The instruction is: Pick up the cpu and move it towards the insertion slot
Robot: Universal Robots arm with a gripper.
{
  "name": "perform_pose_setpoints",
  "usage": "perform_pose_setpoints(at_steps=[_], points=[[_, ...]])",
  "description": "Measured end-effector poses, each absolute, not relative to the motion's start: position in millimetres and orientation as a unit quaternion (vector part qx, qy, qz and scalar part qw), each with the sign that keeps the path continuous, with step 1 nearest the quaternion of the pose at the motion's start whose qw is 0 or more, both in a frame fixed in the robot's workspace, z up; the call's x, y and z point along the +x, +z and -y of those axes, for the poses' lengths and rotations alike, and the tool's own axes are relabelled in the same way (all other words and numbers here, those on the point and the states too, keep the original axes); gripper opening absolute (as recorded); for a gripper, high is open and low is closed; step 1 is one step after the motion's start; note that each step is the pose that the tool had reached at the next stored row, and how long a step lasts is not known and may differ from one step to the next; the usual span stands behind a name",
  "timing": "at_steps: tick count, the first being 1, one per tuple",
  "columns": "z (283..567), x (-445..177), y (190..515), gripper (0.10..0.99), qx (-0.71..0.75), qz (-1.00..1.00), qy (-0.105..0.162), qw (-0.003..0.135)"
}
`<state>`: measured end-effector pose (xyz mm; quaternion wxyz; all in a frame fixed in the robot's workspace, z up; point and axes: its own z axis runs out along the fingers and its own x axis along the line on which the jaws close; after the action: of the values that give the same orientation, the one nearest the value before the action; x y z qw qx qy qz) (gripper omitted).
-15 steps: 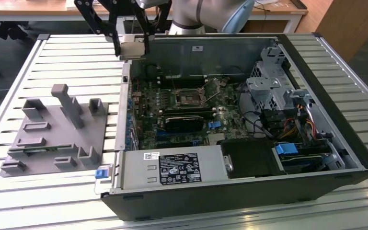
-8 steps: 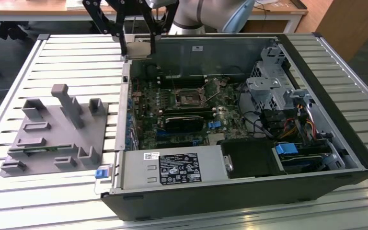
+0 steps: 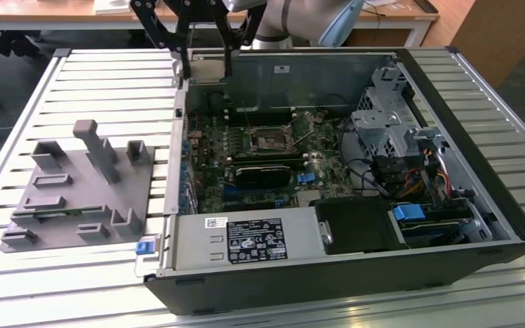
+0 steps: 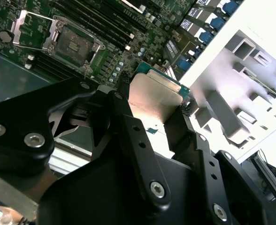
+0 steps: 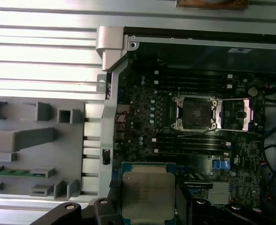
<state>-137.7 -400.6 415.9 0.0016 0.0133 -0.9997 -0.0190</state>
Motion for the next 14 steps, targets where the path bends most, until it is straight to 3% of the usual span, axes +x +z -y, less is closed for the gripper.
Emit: perform_pose_setpoints(at_steps=[14], points=[[400, -119, 416, 0.541, 0.013, 1.0, -0.019, 0.002]])
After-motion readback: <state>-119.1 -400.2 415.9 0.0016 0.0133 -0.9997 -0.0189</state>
